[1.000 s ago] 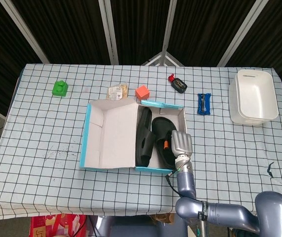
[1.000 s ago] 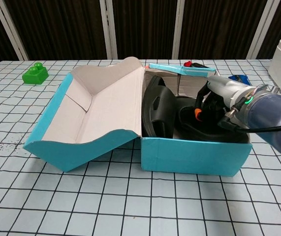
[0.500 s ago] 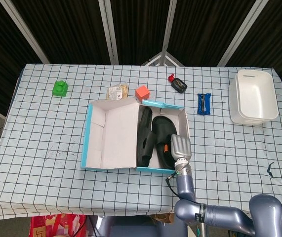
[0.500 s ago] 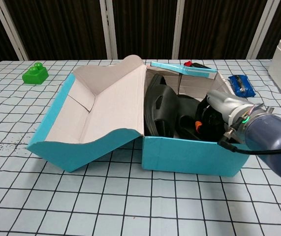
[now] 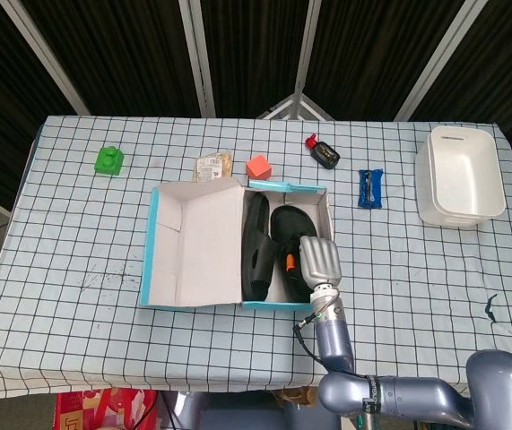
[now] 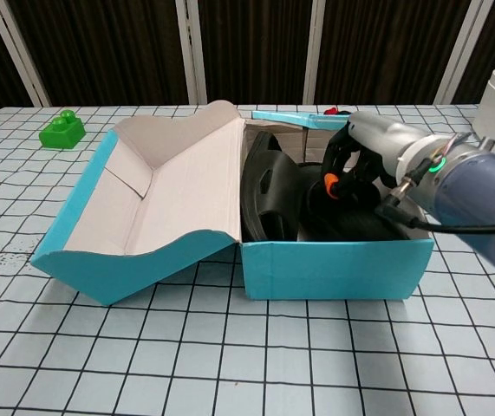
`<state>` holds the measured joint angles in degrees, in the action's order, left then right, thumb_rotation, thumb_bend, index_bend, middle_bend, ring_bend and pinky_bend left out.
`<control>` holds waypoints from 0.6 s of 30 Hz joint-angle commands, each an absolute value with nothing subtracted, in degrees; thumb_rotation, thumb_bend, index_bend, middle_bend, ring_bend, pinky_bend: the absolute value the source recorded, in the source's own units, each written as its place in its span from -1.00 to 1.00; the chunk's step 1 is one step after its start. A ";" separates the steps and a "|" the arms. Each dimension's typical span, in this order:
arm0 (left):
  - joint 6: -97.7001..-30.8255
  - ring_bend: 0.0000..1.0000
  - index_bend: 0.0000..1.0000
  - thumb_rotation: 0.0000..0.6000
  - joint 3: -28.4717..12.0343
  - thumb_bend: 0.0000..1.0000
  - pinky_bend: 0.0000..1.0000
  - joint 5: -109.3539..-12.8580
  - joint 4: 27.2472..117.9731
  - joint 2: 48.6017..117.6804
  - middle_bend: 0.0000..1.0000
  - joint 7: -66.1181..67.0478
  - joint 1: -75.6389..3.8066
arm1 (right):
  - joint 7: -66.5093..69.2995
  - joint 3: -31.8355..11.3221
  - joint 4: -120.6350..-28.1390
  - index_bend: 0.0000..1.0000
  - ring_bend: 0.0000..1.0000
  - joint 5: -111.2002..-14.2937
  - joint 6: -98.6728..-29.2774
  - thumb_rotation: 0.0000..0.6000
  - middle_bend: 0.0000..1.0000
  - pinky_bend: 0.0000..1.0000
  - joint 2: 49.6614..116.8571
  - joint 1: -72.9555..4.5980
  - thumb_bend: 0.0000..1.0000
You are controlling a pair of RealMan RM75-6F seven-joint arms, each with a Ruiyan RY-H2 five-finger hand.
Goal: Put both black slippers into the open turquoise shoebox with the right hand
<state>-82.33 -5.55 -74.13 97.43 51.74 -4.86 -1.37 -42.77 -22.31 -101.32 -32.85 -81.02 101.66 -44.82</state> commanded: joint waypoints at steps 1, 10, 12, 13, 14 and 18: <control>-82.32 -1.00 -0.78 1.00 -5.49 -0.27 -0.97 -74.26 97.43 51.75 -1.00 -4.85 -1.38 | -44.68 -24.54 -107.82 -0.28 -0.32 -31.03 -81.93 1.00 -0.48 0.27 97.71 -44.41 0.13; -82.39 -1.00 -0.87 1.00 -4.95 -0.27 -0.97 -75.93 97.30 52.09 -1.00 -4.61 -1.59 | -43.59 -22.95 -127.10 -0.45 -0.55 -35.78 -83.98 1.00 -0.66 -0.26 82.24 -37.66 -0.01; -82.71 -1.00 -0.88 1.00 -4.80 -0.27 -0.97 -76.62 97.34 52.19 -1.00 -4.69 -1.57 | -41.93 -19.50 -130.65 -0.45 -0.58 -41.99 -85.35 1.00 -0.67 -0.35 77.63 -34.06 -0.03; -82.88 -1.00 -0.88 1.00 -4.77 -0.27 -0.97 -76.83 97.32 52.23 -1.00 -4.71 -1.53 | -41.26 -18.10 -131.49 -0.46 -0.60 -44.37 -85.69 1.00 -0.68 -0.41 76.14 -32.78 -0.05; -83.20 -1.00 -0.89 1.00 -4.71 -0.27 -0.97 -77.21 97.28 52.31 -1.00 -4.69 -1.47 | -40.30 -15.92 -132.22 -0.47 -0.63 -47.98 -86.14 1.00 -0.69 -0.45 73.95 -30.91 -0.08; -84.73 -1.00 -0.90 1.00 -4.51 -0.27 -0.97 -78.71 97.09 52.77 -1.00 -4.68 -1.09 | -36.33 -7.40 -131.72 -0.56 -0.73 -61.46 -88.08 1.00 -0.76 -0.57 66.81 -23.97 -0.31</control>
